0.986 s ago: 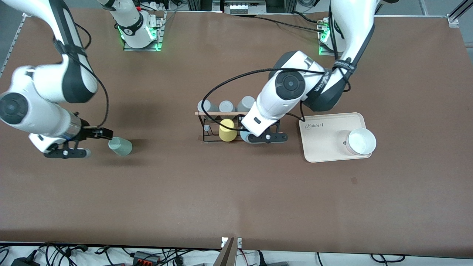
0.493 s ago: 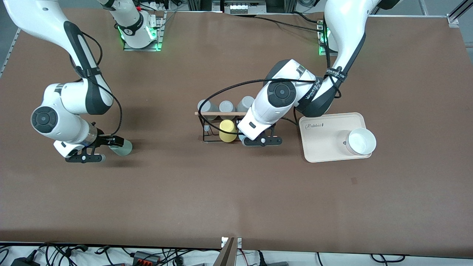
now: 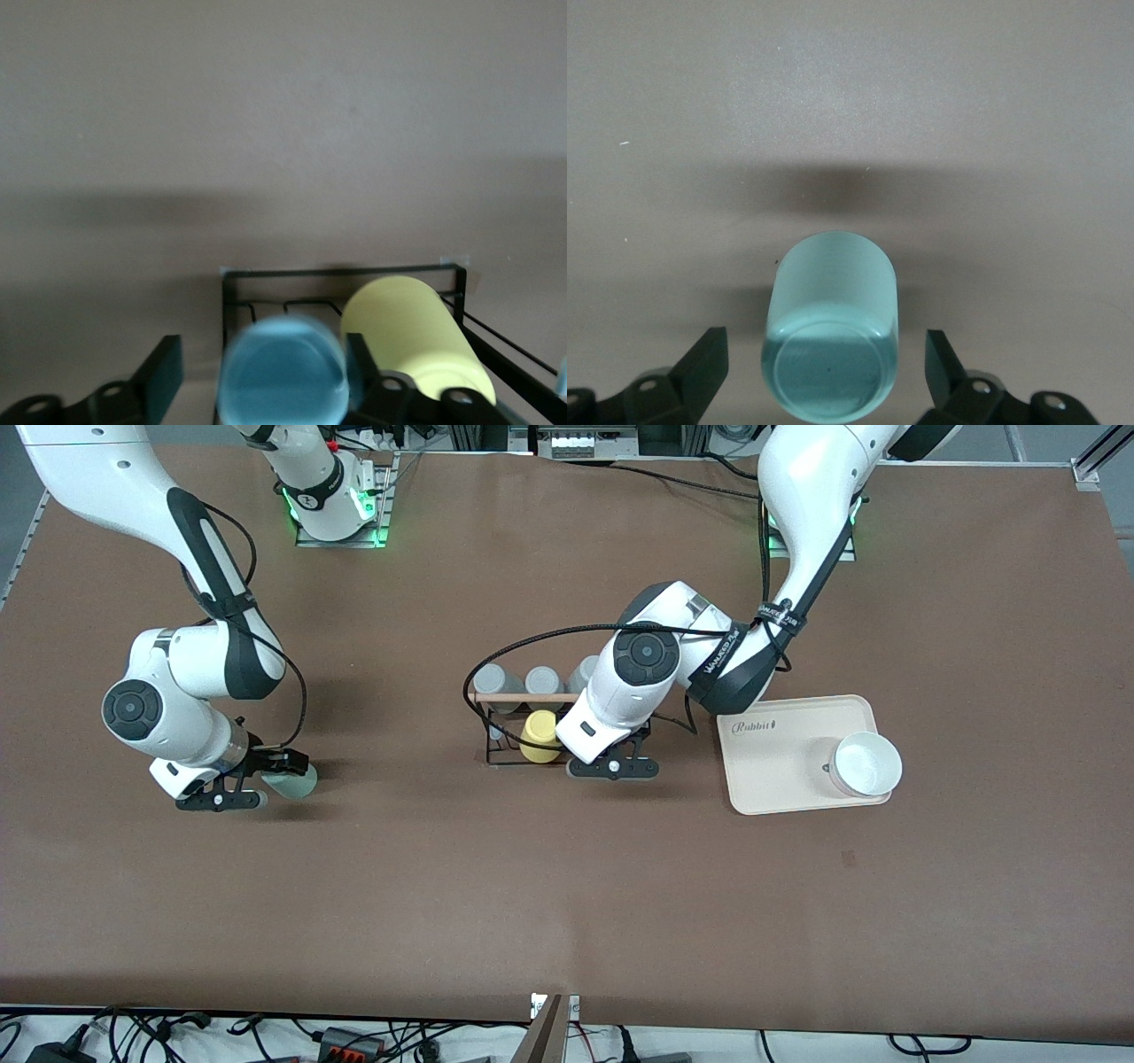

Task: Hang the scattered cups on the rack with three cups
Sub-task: 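Release the blue cup beside the yellow cup while the right gripper grasps teal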

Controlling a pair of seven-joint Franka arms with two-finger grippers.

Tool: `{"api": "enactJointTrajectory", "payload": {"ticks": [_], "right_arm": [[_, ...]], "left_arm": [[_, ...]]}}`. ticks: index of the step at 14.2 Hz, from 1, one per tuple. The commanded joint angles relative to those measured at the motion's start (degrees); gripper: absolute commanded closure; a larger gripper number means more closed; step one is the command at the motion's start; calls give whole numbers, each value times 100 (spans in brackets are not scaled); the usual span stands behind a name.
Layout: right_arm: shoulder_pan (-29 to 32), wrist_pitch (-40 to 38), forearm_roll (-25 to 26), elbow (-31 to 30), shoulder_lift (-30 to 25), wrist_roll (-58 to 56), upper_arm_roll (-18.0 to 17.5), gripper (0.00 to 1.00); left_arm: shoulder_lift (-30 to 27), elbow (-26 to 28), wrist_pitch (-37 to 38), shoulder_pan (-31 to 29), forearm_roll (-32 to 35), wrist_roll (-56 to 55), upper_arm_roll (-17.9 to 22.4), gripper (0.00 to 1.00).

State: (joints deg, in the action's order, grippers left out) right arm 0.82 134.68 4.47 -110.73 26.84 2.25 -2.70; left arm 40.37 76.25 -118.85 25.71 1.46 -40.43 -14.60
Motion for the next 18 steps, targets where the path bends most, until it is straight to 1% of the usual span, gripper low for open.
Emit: {"api": "enactJointTrajectory", "payload": {"ticks": [1,3,5,6,7,8,10,11,12,13,14,15,17,18], "right_arm": [[23,85,54,-71,-30,-102,-37,21],[23,76,54,-71,-30,-111,-37,39],[23,76,45,-45,-30,-120,-37,53],[6,76,45,-2,-56,-146,-55,60],[-29,15,45,86,-100,-146,-72,66],[-169,-273,10,243,-135,-94,-81,69],[-450,-1062,-60,909,-135,2,-81,71],[-608,-1476,-130,1278,-109,195,-81,70],[-758,-1793,-191,1561,-100,440,-81,70],[-933,-2014,-244,1790,-74,712,-81,70],[-1100,-2190,-332,1957,-74,1002,-72,70],[-1276,-2287,-411,2081,-74,1257,-81,70],[-1671,-2454,-622,2344,-65,1898,-72,70],[-1873,-2481,-631,2415,-65,2206,-72,70]], "left_arm": [[-282,-137,360,-311,126,-52,45,0],[-581,-146,660,-723,117,9,45,0],[-801,-146,1028,-1381,100,70,-25,0],[-933,-128,1213,-1550,126,201,-26,0],[-1056,-111,1493,-1674,152,490,-17,0],[-1161,-119,1696,-1771,152,736,35,0],[-1390,-102,1978,-2156,144,1193,36,0],[-1574,-93,2284,-2393,144,1483,-25,0],[-1819,-84,2522,-2474,144,1573,-17,0],[-2022,-93,2742,-2518,144,1591,27,0],[-2111,-84,2901,-2632,144,1600,27,0],[-2120,-76,2954,-2772,126,1609,-25,0],[-2155,-41,3007,-2782,91,1679,-34,0],[-2243,99,3008,-2808,65,1679,-34,0]]}}
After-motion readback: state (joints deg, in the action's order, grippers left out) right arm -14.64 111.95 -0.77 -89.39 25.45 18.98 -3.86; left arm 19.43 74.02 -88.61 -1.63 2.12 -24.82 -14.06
